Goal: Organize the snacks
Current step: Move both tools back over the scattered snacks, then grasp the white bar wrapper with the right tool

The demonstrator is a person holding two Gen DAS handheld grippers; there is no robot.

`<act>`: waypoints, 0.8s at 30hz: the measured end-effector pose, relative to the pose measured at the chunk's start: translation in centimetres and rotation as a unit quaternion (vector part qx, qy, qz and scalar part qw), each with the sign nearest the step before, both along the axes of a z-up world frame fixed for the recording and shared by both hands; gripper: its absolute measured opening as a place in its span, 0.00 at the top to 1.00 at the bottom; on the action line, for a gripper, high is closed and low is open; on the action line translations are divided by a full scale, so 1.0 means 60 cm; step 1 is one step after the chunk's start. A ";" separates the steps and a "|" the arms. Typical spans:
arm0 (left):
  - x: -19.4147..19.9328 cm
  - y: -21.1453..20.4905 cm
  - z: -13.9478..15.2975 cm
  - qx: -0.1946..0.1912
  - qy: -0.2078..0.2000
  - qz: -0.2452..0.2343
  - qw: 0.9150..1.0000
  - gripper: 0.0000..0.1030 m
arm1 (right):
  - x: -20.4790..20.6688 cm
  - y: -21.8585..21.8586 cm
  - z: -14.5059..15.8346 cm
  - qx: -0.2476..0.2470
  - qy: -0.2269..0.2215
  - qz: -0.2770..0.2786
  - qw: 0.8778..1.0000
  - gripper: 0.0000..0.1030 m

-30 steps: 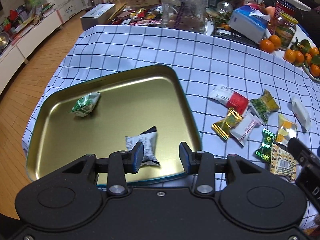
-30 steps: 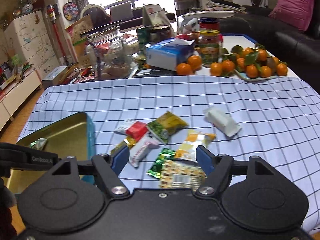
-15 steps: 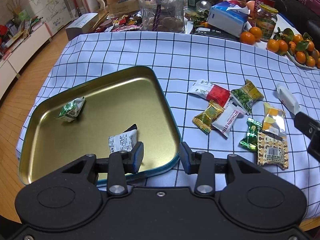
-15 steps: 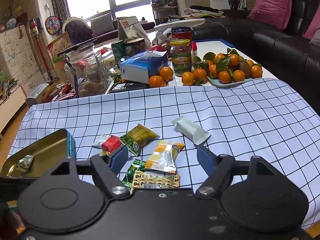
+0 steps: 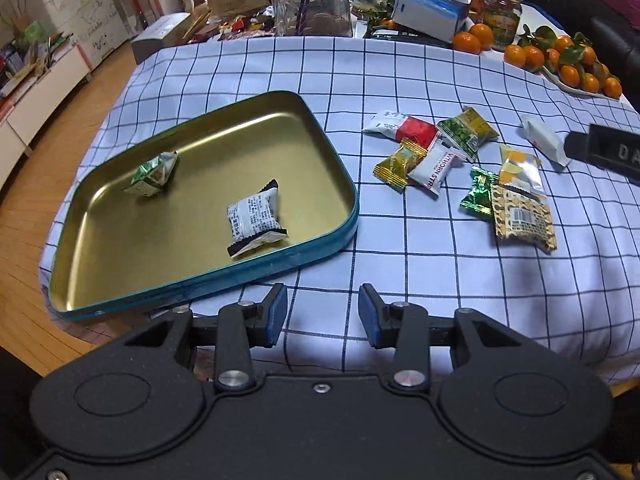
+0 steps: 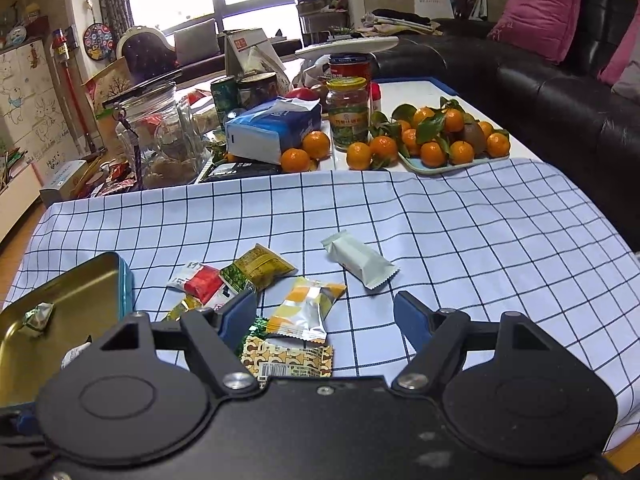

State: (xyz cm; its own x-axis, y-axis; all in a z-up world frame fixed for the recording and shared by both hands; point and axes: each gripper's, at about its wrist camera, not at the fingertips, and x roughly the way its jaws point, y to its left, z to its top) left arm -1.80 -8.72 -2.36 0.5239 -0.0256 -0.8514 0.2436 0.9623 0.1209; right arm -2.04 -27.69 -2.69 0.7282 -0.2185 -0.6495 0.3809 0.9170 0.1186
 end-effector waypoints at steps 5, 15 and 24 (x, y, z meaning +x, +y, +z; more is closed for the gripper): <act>0.000 0.001 0.028 0.005 -0.018 -0.026 0.999 0.52 | -0.004 -0.003 0.008 0.017 -0.003 0.004 1.000 0.24; 0.064 -0.026 0.047 -0.009 -0.028 -0.056 0.998 0.52 | 0.014 0.000 -0.013 0.029 0.039 0.011 0.999 0.32; 0.148 -0.055 0.038 -0.010 -0.018 -0.089 0.996 0.52 | 0.061 -0.018 -0.021 0.033 0.080 0.000 0.996 0.42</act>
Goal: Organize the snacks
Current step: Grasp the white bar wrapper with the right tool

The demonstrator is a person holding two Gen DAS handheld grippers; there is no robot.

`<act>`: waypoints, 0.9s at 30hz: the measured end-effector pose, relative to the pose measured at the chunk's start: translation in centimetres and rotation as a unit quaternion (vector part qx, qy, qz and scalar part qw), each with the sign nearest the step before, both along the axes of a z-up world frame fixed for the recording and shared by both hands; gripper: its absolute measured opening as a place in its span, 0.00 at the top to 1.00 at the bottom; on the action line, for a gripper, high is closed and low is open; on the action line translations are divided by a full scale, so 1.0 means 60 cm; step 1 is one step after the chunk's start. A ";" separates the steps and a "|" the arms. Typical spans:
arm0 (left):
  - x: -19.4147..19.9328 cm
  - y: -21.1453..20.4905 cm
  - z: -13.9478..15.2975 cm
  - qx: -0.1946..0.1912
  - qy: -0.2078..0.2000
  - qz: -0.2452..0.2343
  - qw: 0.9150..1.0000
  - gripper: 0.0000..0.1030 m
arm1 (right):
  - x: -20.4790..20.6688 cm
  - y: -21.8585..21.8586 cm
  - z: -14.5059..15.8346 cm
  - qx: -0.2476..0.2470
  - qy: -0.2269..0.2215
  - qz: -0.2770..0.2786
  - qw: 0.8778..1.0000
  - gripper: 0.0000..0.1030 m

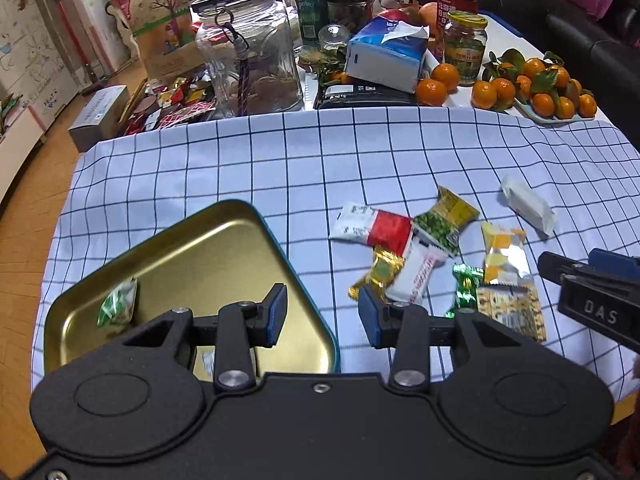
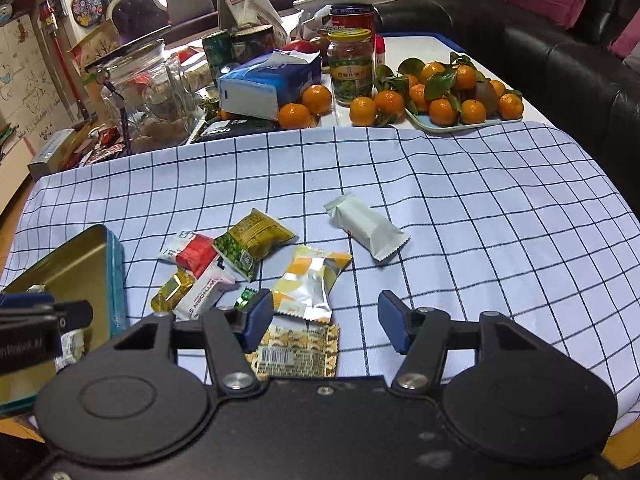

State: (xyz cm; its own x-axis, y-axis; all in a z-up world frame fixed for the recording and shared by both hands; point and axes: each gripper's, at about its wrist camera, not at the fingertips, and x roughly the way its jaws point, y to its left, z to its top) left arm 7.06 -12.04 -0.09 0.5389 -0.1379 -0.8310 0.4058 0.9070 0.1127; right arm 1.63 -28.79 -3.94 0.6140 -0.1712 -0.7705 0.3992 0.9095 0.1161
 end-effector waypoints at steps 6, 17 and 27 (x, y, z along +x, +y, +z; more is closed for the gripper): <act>0.056 -0.014 0.004 0.001 0.015 -0.008 1.000 0.52 | 0.052 -0.040 0.018 -0.004 0.013 0.002 1.000 0.42; 0.149 -0.032 -0.029 -0.032 0.091 0.025 0.995 0.52 | 0.150 -0.122 -0.006 0.026 0.067 -0.003 0.997 0.42; 0.172 -0.027 -0.028 -0.073 0.135 0.050 0.987 0.52 | 0.199 -0.123 -0.056 0.048 0.089 0.020 0.995 0.42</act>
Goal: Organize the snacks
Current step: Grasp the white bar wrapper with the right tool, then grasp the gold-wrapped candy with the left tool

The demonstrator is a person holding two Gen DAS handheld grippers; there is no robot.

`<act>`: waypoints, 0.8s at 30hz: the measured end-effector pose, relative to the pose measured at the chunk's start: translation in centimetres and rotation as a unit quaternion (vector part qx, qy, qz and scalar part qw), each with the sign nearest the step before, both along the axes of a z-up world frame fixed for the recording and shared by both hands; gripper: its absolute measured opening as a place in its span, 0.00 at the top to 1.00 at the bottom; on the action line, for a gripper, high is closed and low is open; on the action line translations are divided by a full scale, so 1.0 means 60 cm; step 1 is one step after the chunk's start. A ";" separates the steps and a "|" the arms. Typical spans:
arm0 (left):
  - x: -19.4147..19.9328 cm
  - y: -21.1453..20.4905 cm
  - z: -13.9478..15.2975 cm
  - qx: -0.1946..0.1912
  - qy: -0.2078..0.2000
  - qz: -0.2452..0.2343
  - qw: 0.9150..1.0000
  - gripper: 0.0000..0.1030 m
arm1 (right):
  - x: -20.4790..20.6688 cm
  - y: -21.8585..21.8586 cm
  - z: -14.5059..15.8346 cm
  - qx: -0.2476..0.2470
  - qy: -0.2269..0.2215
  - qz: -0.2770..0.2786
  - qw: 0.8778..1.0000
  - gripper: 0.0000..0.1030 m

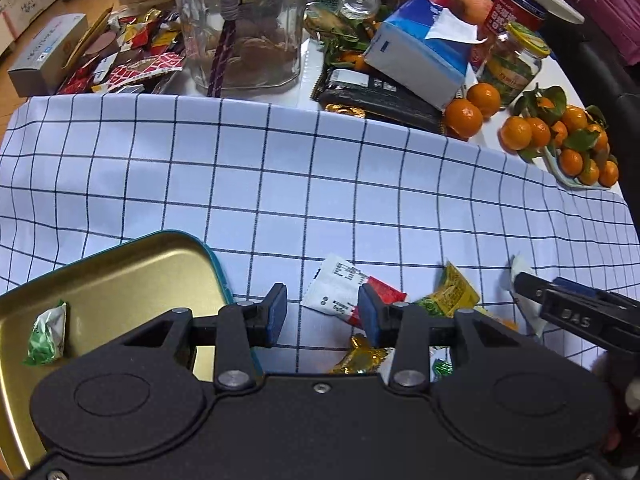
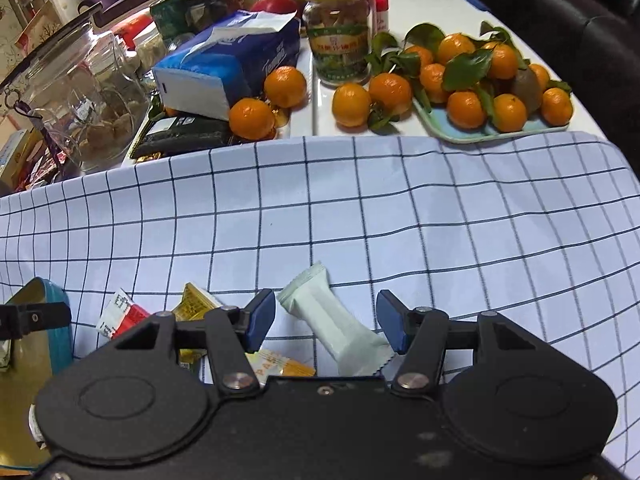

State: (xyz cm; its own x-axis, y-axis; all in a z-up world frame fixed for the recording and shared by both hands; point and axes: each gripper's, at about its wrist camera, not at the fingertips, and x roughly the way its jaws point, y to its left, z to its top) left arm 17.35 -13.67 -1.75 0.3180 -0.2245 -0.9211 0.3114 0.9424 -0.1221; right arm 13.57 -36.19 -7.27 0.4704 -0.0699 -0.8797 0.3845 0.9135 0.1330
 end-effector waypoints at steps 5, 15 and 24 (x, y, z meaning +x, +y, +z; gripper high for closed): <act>0.006 -0.007 -0.004 -0.002 0.006 0.000 1.000 0.52 | 0.016 0.024 -0.009 -0.028 0.007 0.040 0.999 0.44; 0.007 -0.025 -0.024 0.007 0.021 -0.002 1.000 0.52 | 0.016 0.021 -0.034 -0.049 0.057 0.033 0.997 0.78; 0.006 -0.040 -0.028 0.008 0.026 -0.018 0.999 0.52 | 0.000 0.008 -0.013 -0.001 0.049 -0.012 0.999 0.79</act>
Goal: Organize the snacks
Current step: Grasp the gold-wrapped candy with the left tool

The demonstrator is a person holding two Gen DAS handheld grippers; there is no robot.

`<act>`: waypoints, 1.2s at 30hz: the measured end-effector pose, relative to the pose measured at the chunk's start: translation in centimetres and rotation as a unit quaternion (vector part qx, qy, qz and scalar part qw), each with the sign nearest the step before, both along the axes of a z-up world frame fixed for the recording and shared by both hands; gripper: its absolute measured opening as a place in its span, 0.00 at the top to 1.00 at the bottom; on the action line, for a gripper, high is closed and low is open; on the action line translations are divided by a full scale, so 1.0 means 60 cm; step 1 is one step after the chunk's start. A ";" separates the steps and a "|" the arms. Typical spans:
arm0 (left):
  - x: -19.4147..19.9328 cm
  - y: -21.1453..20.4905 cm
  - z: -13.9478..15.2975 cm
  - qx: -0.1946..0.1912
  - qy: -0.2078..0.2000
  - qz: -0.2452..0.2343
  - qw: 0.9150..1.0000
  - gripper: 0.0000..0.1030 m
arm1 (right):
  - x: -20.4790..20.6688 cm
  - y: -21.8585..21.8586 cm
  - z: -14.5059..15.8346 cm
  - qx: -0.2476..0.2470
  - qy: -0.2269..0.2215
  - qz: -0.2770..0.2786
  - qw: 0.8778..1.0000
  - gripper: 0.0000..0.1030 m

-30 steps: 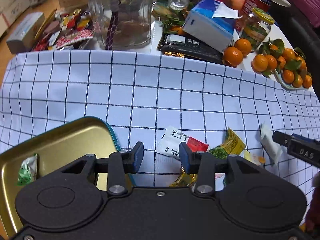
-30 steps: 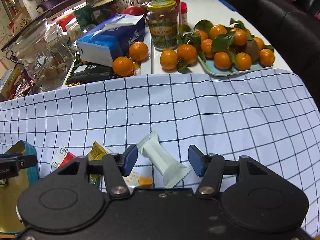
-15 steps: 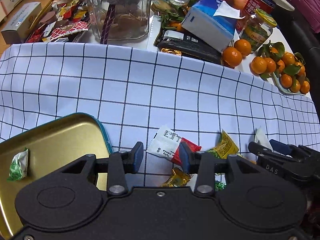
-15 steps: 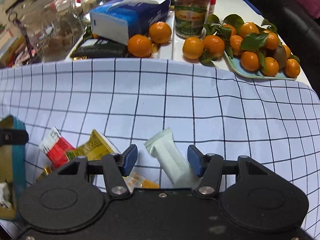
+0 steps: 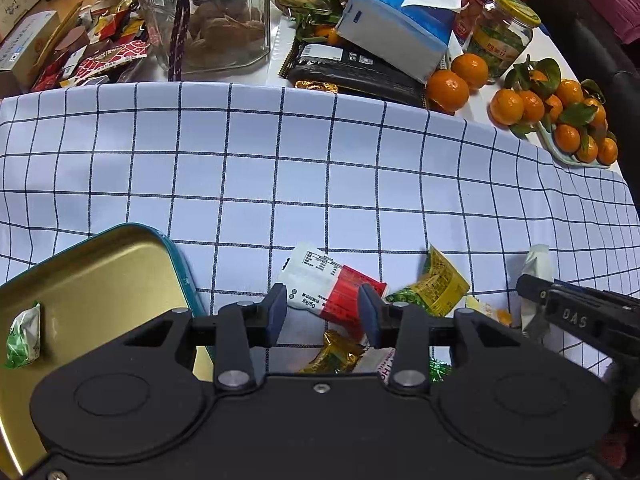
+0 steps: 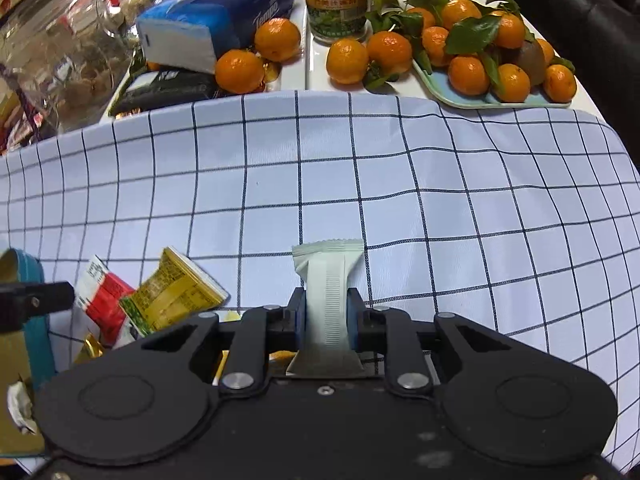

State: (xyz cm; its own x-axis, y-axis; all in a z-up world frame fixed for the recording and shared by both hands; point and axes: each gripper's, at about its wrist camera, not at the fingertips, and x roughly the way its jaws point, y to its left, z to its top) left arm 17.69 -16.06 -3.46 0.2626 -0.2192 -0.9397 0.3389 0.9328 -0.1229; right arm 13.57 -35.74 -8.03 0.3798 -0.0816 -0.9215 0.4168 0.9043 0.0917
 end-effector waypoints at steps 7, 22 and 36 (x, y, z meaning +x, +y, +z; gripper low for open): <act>-0.012 -0.004 -0.004 0.000 0.017 -0.021 1.000 0.53 | 0.000 -0.011 0.034 0.039 -0.032 -0.024 0.998 0.79; -0.039 0.002 -0.043 0.027 0.018 -0.062 0.998 0.52 | 0.002 -0.010 0.045 0.046 -0.043 -0.016 0.998 0.79; -0.038 0.024 -0.035 0.007 0.026 -0.053 0.998 0.53 | 0.006 -0.001 0.043 0.049 -0.040 -0.005 0.998 0.79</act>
